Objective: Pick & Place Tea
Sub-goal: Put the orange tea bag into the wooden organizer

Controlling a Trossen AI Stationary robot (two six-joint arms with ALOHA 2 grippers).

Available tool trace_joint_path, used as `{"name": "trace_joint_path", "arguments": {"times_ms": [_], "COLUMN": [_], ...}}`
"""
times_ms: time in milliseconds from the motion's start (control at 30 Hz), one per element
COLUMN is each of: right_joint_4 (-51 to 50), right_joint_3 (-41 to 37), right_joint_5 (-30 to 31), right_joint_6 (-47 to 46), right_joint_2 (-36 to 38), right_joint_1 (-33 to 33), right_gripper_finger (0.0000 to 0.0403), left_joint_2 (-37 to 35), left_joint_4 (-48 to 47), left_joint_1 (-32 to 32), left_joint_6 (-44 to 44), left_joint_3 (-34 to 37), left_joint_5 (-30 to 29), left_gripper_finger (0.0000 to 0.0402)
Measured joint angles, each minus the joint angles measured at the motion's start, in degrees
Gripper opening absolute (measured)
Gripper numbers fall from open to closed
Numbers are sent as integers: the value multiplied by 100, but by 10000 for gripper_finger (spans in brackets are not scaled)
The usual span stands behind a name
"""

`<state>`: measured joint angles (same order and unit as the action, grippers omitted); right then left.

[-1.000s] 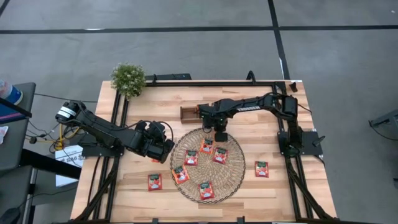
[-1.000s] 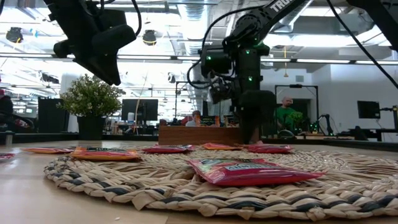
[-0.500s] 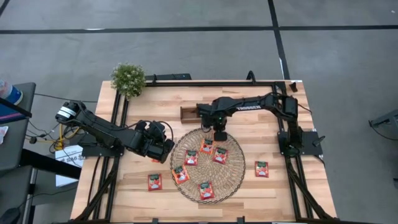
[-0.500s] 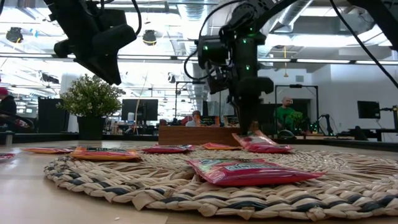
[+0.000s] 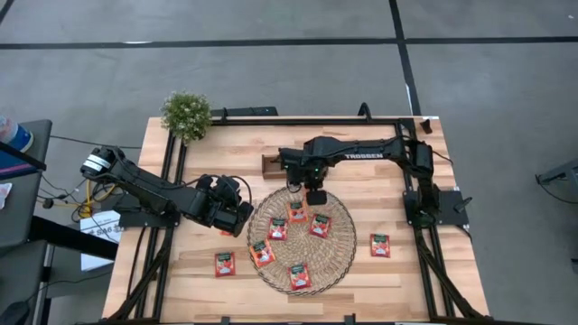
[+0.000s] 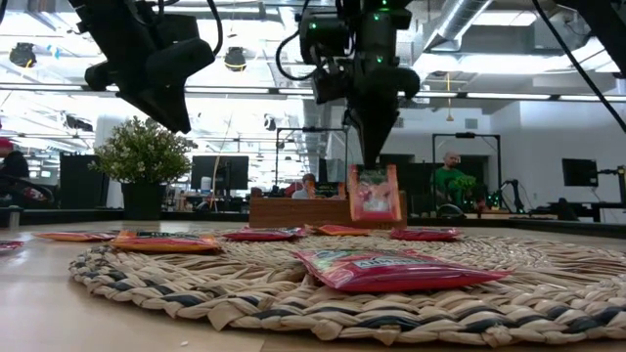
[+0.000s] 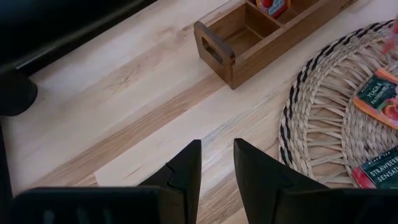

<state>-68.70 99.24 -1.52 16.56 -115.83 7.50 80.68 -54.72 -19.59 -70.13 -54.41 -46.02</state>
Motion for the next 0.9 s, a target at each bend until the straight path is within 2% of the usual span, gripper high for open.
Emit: {"name": "trace_joint_path", "arguments": {"times_ms": [133,467,900], "right_joint_4": [-169,-174,380], "right_joint_3": [295,1106,1185], "right_joint_5": [66,684,909], "right_joint_6": [42,423,944], "right_joint_2": [2,4,-91], "right_joint_1": [1,282,845], "right_gripper_finger": [0,0,0], "left_joint_2": [0,0,0], "left_joint_4": [0,1,76], "left_joint_1": [0,2,0], "left_joint_6": [0,2,2], "left_joint_3": [0,0,0], "left_joint_5": [-27,-81,-119], "left_gripper_finger": [87,87,87]}}
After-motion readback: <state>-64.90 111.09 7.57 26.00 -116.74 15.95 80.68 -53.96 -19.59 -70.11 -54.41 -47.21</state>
